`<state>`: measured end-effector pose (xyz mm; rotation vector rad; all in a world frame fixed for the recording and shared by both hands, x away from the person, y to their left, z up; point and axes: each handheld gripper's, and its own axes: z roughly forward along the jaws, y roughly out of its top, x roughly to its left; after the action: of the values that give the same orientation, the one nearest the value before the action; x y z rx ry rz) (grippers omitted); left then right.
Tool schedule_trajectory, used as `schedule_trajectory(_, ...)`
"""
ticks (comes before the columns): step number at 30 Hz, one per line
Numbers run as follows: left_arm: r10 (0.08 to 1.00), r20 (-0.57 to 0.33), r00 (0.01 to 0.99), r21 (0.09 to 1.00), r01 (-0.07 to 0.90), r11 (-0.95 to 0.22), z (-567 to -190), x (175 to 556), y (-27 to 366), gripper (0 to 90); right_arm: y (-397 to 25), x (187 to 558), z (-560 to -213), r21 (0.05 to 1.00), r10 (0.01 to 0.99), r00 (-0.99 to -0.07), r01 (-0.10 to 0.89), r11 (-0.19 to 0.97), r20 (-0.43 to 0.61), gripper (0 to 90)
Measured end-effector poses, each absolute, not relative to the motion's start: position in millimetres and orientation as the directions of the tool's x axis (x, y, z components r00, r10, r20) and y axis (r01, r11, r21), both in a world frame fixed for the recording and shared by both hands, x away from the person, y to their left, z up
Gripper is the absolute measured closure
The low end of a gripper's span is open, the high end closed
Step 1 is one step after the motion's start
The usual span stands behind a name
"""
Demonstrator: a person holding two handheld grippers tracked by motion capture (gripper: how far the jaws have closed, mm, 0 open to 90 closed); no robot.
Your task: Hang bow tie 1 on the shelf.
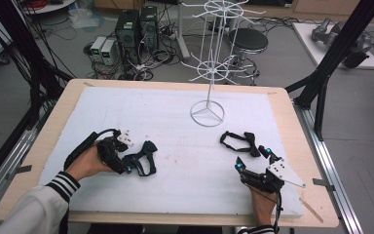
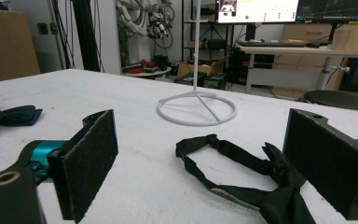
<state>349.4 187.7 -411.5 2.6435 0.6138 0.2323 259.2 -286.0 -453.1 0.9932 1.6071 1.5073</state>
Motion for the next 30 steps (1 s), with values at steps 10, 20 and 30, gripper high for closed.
schedule_trajectory(10,0.45,0.036,0.892,0.42,0.395,-0.817,-414.1,350.0,183.0,33.5,-285.9,259.0,-453.1,0.997,0.891,-0.454,0.066,0.024,0.009,9.4)
schedule_trajectory(20,0.466,0.019,0.885,0.407,0.419,-0.812,-412.6,351.3,182.6,60.0,-285.7,258.7,-453.1,0.997,0.891,-0.455,0.068,0.023,0.01,9.4)
schedule_trajectory(30,0.482,0.056,0.874,0.425,0.416,-0.804,-410.1,350.9,183.5,77.9,-285.7,258.8,-453.1,0.998,0.891,-0.455,0.067,0.022,0.011,9.5)
